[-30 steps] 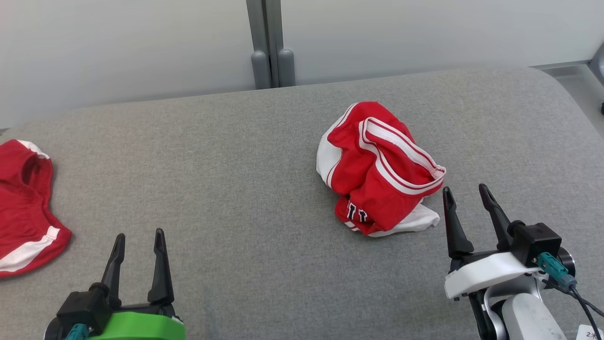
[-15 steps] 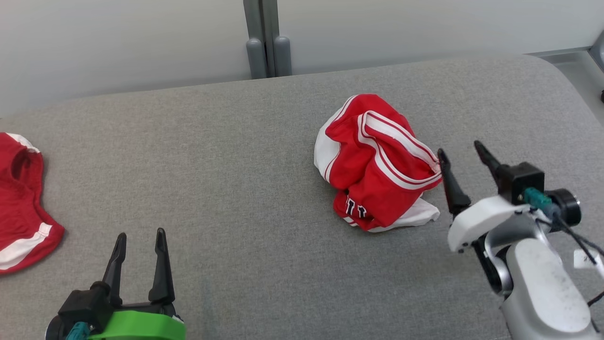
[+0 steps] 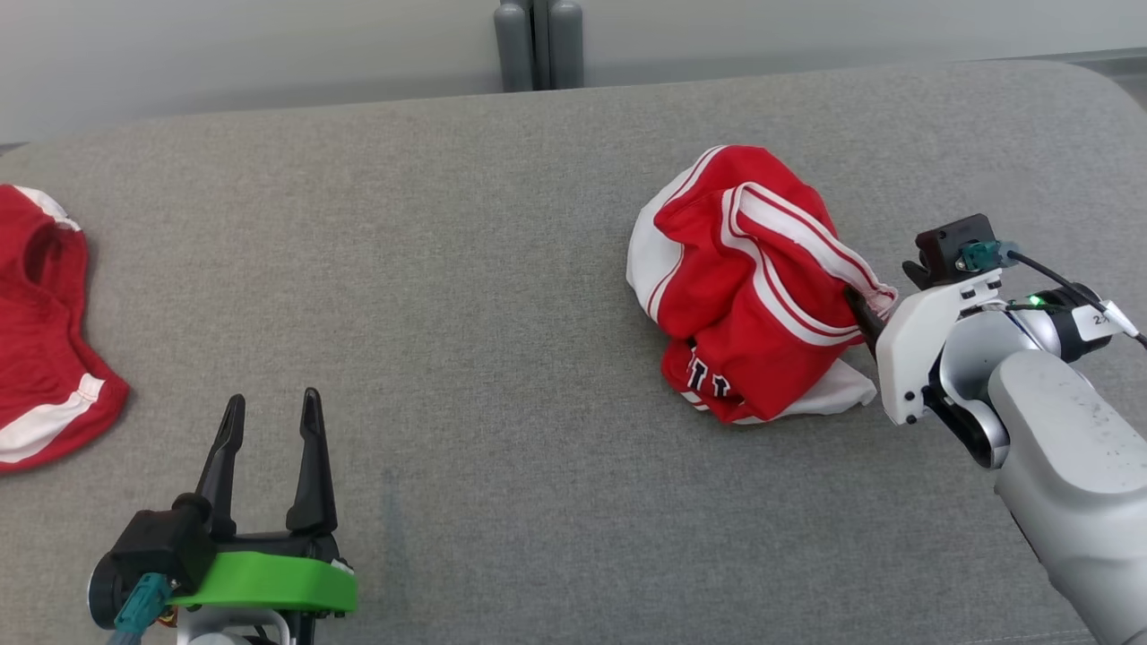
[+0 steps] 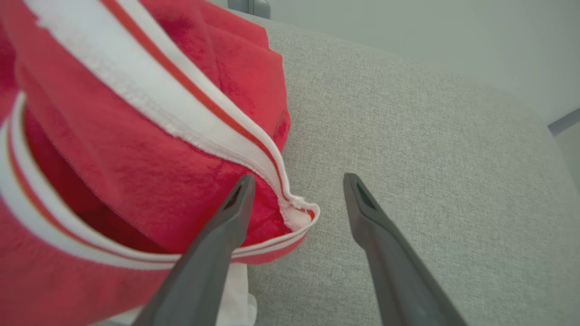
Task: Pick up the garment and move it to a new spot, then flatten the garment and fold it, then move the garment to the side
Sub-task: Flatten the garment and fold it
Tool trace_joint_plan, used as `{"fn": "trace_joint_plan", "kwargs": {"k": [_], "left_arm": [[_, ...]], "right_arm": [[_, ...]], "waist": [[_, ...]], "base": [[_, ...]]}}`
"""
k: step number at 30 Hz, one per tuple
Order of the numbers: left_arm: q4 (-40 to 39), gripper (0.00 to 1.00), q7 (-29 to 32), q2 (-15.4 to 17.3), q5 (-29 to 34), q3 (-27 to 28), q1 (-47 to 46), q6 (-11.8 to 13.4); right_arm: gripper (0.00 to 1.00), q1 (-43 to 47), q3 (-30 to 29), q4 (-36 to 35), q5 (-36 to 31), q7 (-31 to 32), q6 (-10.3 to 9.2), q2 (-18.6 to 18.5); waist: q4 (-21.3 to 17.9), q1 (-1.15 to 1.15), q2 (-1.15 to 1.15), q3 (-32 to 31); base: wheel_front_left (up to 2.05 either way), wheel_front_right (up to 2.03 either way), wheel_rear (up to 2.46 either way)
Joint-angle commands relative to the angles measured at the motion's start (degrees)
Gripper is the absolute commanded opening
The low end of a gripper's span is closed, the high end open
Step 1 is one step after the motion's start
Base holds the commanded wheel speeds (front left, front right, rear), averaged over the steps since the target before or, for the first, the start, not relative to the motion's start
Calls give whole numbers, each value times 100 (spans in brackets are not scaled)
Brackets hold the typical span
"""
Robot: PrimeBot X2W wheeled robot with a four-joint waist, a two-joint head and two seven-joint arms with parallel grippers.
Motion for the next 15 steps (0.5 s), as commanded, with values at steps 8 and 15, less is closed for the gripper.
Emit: {"fn": "trace_joint_plan", "kwargs": {"k": [8, 15], "left_arm": [[31, 100, -5, 5, -119, -110, -184, -34], [77, 100, -5, 5, -149, -122, -205, -38]], "right_arm": [[100, -404, 1355, 153, 1028, 197, -4, -668], [0, -518, 1725, -54, 1862, -261, -4, -731]], "waist": [[295, 0, 0, 286], [349, 0, 0, 201]], "base": [[0, 0, 0], [0, 0, 0]]}}
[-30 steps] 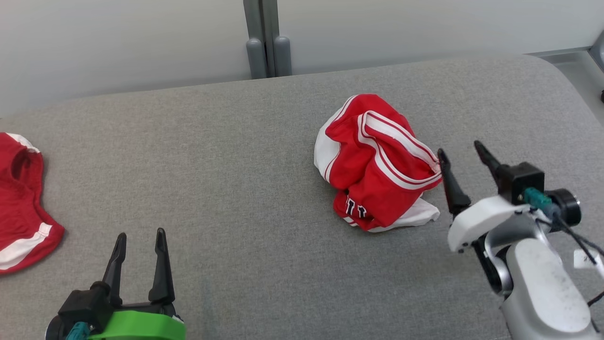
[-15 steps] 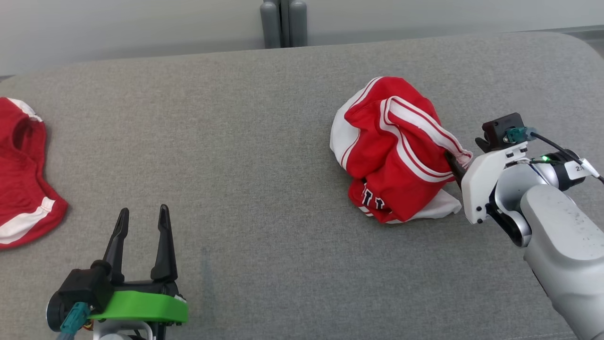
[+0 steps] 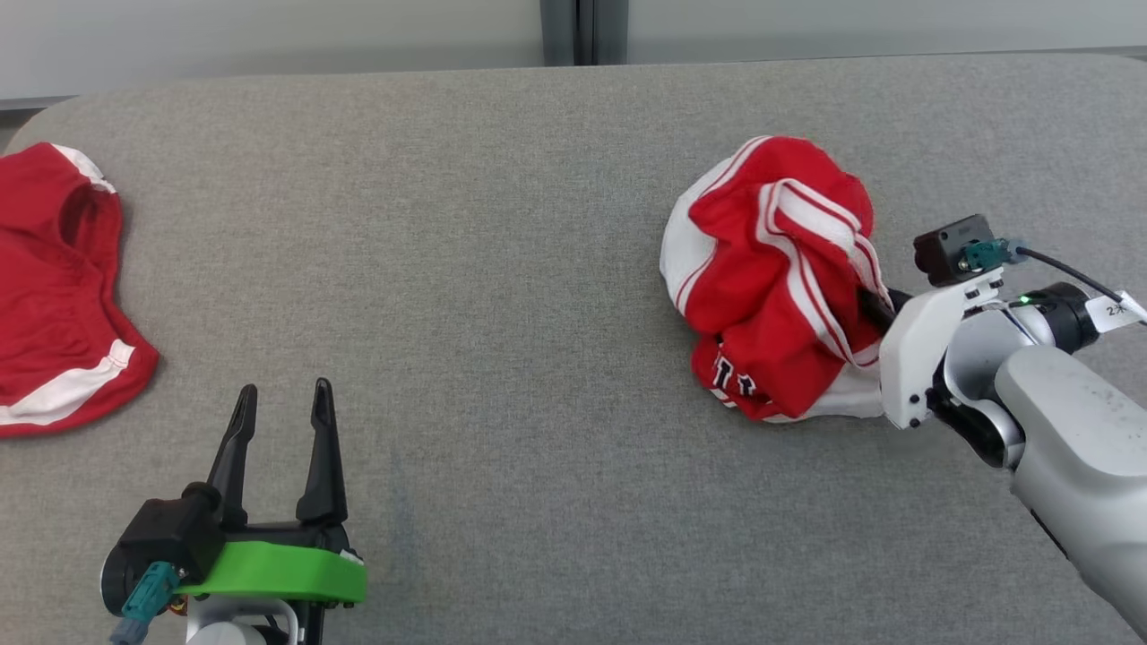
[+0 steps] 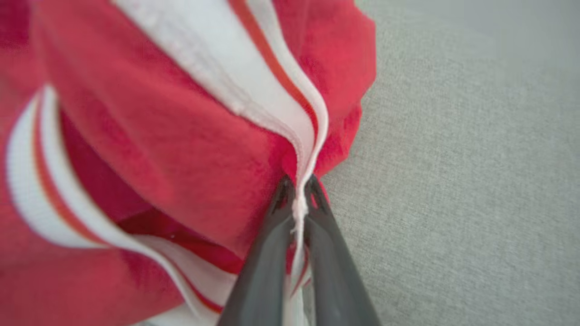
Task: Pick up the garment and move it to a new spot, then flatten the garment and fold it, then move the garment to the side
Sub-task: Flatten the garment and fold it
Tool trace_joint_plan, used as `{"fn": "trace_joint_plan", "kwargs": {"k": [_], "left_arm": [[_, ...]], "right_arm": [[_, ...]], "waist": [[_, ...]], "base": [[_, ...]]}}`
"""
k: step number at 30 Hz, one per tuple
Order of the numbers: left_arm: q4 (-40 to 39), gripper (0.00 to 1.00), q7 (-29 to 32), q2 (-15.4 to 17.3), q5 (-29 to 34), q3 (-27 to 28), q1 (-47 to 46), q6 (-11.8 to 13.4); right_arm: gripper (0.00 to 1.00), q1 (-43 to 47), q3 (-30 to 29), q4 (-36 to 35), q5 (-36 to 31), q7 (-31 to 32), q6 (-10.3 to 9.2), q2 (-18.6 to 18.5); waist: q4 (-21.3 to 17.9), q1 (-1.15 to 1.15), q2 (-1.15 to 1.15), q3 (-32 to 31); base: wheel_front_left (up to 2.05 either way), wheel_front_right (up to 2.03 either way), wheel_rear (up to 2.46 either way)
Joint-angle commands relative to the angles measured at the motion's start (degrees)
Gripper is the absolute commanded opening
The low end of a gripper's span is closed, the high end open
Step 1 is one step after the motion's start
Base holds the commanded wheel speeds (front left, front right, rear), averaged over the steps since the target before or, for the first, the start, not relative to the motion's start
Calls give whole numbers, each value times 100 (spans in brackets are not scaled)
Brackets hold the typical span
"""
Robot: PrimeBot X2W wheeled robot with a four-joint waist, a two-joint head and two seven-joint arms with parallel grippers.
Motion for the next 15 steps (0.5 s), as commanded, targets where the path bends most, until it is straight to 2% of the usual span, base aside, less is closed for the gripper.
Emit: {"fn": "trace_joint_plan", "kwargs": {"k": [1, 8, 12, 15], "left_arm": [[10, 100, -5, 6, -22, 43, -54, -25], [-47, 100, -5, 6, -30, 146, 90, 21], [-79, 100, -4, 7, -83, 148, 67, 41], [-101, 100, -5, 7, -106, 143, 25, 55]], "right_arm": [[0, -145, -24, -178, 174, -200, -3, 58], [0, -519, 136, -1184, 643, -594, -4, 171], [0, -767, 149, -1534, 894, -565, -3, 405], [0, -1058, 200, -1605, 1052, -468, -3, 732]], "waist": [[-13, 0, 0, -45], [-170, 0, 0, -166], [-225, 0, 0, -195], [-243, 0, 0, -188]], "base": [[0, 0, 0], [0, 0, 0], [0, 0, 0], [0, 0, 0]]}}
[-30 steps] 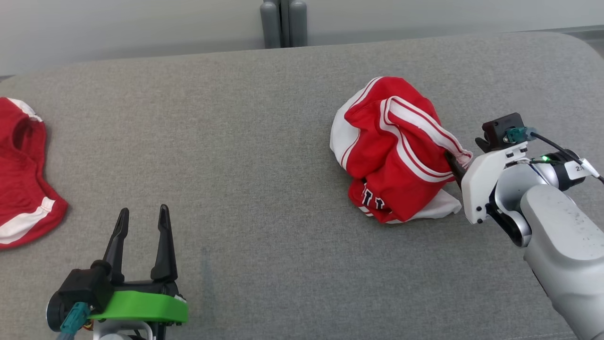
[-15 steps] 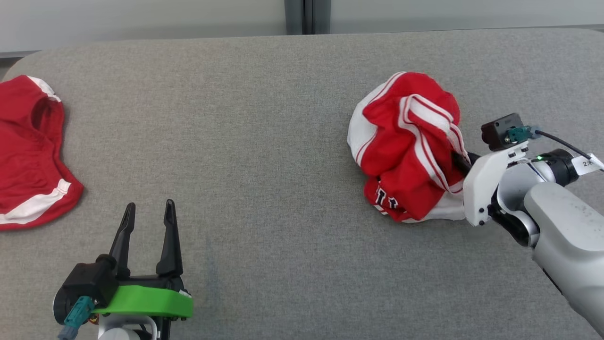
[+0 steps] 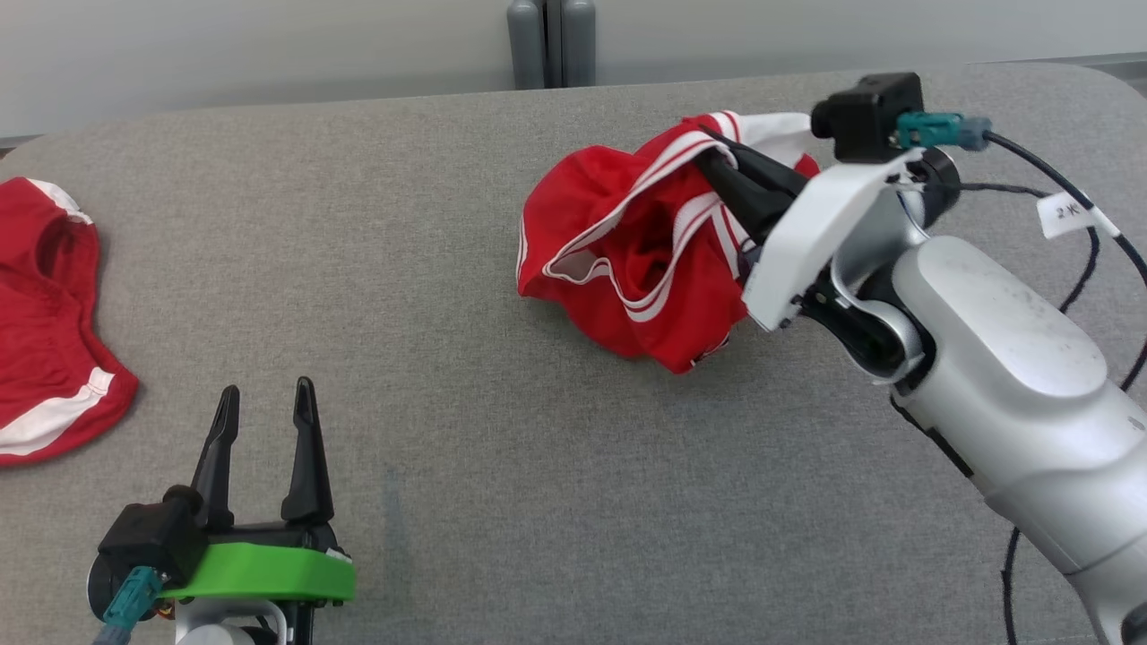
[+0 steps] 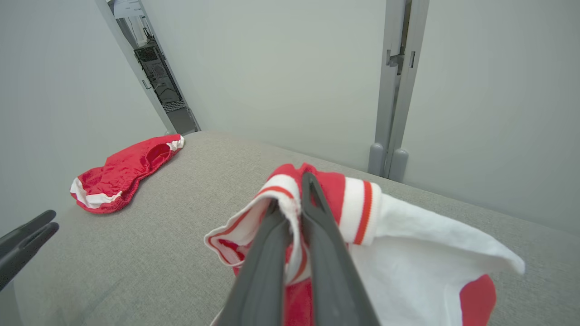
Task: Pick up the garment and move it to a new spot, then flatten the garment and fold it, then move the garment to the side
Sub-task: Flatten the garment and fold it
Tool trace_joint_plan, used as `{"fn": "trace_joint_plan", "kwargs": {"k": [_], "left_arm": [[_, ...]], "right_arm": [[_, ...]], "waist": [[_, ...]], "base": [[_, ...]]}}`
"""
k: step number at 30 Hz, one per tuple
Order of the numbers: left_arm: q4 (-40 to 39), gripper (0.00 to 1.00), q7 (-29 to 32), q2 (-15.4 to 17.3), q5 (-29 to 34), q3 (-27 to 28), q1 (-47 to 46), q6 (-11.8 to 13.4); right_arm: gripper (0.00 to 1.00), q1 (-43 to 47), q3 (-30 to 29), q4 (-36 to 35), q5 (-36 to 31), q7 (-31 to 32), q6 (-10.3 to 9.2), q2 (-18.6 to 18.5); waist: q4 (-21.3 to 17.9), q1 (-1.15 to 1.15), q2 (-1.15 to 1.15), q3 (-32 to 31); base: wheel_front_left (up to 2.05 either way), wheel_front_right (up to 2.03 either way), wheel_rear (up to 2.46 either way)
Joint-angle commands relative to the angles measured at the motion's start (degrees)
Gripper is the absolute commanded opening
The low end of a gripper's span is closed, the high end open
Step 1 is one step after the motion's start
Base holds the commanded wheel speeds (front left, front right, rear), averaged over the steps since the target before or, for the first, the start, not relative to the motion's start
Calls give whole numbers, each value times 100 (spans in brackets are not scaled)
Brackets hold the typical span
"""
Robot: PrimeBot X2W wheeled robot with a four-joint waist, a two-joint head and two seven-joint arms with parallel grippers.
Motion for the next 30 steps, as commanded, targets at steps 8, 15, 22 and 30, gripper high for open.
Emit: {"fn": "trace_joint_plan", "kwargs": {"k": [8, 15, 22, 30], "left_arm": [[-74, 100, -3, 8, -68, -80, -177, 32], [-45, 100, -4, 9, -174, -193, -257, 59], [-79, 100, -4, 9, -211, -165, -218, 87], [-113, 100, -3, 9, -166, -131, -271, 87]], "right_arm": [[0, -1247, 83, 403, 229, -61, -2, 1226], [0, -2399, -9, 849, 245, -1049, -2, 1692], [0, -2735, -432, 1660, 351, -1872, -1, 1764], [0, -1886, -306, 2727, -46, -1900, -4, 1257]], "waist": [[139, 0, 0, 151], [385, 0, 0, 277], [429, 0, 0, 294], [153, 0, 0, 403]], "base": [[0, 0, 0], [0, 0, 0], [0, 0, 0], [0, 0, 0]]}}
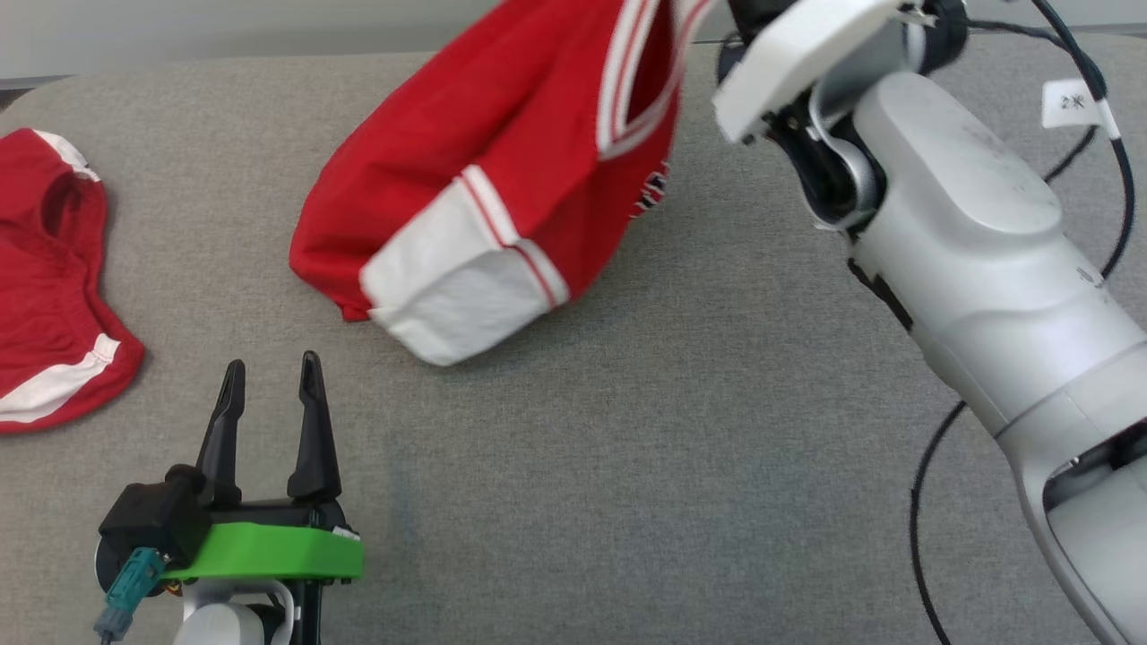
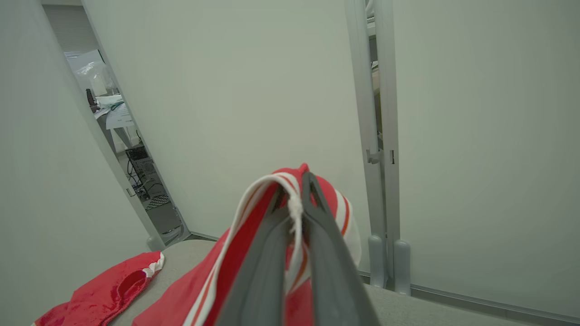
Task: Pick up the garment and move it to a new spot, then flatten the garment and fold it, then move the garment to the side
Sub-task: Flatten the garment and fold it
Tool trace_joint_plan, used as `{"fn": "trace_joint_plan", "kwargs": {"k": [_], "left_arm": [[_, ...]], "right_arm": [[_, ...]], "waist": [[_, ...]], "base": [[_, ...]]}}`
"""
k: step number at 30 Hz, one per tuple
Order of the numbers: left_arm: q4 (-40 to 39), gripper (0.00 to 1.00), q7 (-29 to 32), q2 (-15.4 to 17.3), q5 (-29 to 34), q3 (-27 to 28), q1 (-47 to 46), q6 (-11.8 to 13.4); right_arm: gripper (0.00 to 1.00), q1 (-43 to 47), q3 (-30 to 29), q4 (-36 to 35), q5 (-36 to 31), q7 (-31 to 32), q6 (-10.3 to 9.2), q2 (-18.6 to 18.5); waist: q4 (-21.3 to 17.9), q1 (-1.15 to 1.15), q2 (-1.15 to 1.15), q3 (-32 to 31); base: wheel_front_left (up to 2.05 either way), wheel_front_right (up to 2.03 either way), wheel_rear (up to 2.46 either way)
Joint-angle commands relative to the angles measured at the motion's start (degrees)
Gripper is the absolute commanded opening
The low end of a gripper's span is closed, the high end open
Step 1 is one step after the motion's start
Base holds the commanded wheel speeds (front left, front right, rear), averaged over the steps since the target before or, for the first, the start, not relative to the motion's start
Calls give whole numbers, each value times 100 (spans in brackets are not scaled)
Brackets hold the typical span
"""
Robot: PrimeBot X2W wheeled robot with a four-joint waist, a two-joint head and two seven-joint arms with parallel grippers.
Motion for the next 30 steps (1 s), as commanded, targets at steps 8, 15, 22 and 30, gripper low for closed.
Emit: {"fn": "trace_joint_plan", "kwargs": {"k": [8, 15, 22, 30], "left_arm": [[25, 100, -4, 10, 46, -64, -167, -24], [-8, 100, -4, 11, 89, -115, -214, -48], [-43, 100, -4, 10, 70, -168, -203, -48], [-34, 100, -4, 10, 97, -144, -21, -6]], "right_arm": [[0, 691, -512, 793, -386, -186, -4, -621], [0, 825, -1035, 1112, -993, -193, -4, -874], [100, 776, -1094, 1811, -1652, -73, -4, -897], [100, 885, -1083, 2547, -1954, 415, -6, -1096]], "waist": [[-208, 0, 0, 55], [-90, 0, 0, 120], [206, 0, 0, 123], [276, 0, 0, -59]], "base": [[0, 0, 0], [0, 0, 0], [0, 0, 0], [0, 0, 0]]}}
